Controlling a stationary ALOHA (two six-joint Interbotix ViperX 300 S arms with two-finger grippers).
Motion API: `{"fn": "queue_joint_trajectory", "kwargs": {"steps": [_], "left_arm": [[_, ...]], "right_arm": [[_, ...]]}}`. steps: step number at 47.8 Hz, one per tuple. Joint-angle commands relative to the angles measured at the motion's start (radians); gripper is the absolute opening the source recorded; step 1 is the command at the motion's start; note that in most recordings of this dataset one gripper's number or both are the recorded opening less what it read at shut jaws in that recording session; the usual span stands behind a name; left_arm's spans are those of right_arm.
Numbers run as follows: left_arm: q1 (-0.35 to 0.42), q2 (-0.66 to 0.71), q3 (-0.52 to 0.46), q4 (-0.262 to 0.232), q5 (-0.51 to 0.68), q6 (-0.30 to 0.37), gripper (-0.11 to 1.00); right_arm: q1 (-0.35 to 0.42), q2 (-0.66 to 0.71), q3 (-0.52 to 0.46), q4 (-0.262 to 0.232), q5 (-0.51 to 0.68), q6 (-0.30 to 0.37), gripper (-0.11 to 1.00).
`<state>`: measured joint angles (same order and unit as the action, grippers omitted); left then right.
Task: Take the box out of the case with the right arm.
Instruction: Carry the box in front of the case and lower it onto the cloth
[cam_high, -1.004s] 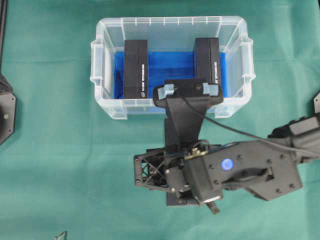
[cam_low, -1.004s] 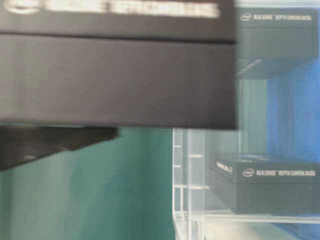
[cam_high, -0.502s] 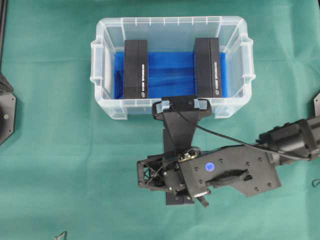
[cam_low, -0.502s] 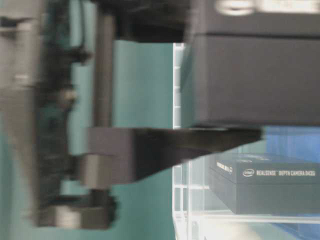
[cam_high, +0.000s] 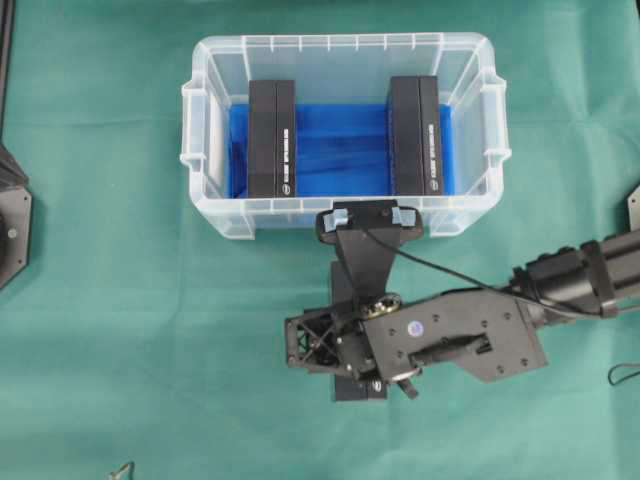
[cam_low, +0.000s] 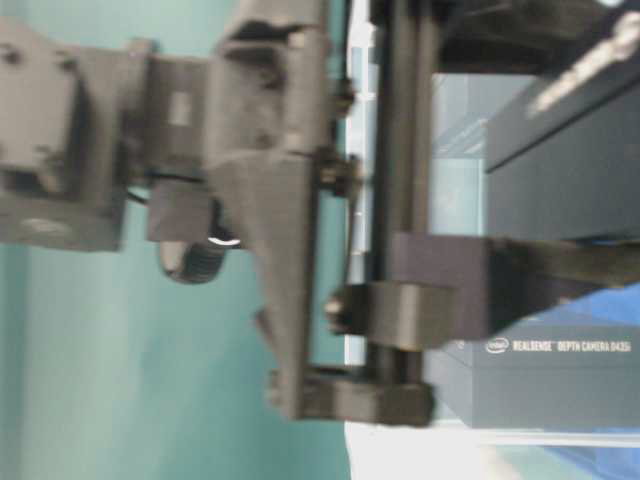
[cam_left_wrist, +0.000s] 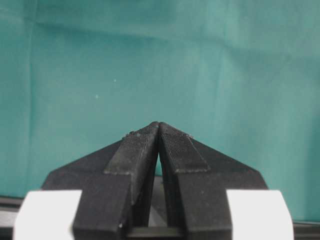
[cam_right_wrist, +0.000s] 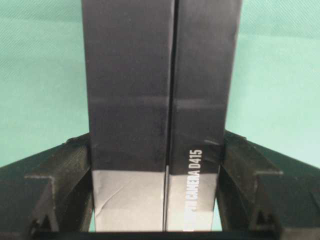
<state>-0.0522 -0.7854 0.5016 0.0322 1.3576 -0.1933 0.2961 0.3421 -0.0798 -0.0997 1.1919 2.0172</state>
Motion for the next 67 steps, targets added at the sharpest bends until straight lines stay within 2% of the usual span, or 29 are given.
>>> {"fn": "queue_joint_trajectory", "kwargs": {"steps": [1,8,20,22,27,30,47,56,67], "left_arm": [[-0.003,0.002,-0.018,0.003,-0.005,0.002,0.02],[-0.003,0.002,-0.018,0.003,-0.005,0.002,0.02],[-0.003,0.003,-0.018,0.002,-0.005,0.002,0.02],[-0.003,0.002,-0.018,0.002,-0.005,0.002,0.02],[-0.003,0.002,-0.018,0.003,-0.005,0.002,0.02],[-0.003,0.002,-0.017,0.003,-0.005,0.002,0.02],[0.009,0.003,-0.017,0.003,-0.005,0.003,0.02],[0.009,0.003,-0.017,0.003,-0.005,0.002,0.02],[0.011,0.003,-0.017,0.003,-0.005,0.002,0.02]], "right_arm": [[-0.008,-0.017,0.006,0.002,-0.032,0.0,0.65],[-0.012,-0.011,0.026,0.003,-0.077,0.0,0.65],[-0.012,-0.011,0.026,0.015,-0.069,0.002,0.65],[-0.012,-0.011,0.026,0.017,-0.069,0.003,0.69],[-0.012,-0.011,0.023,0.017,-0.069,0.003,0.88],[-0.012,-0.011,0.021,0.017,-0.069,0.003,0.94],[-0.012,-0.018,0.002,0.017,-0.043,0.003,0.92],[-0.014,-0.049,-0.069,0.011,0.043,0.0,0.92],[-0.014,-0.078,-0.202,-0.031,0.265,-0.018,0.92]]}}
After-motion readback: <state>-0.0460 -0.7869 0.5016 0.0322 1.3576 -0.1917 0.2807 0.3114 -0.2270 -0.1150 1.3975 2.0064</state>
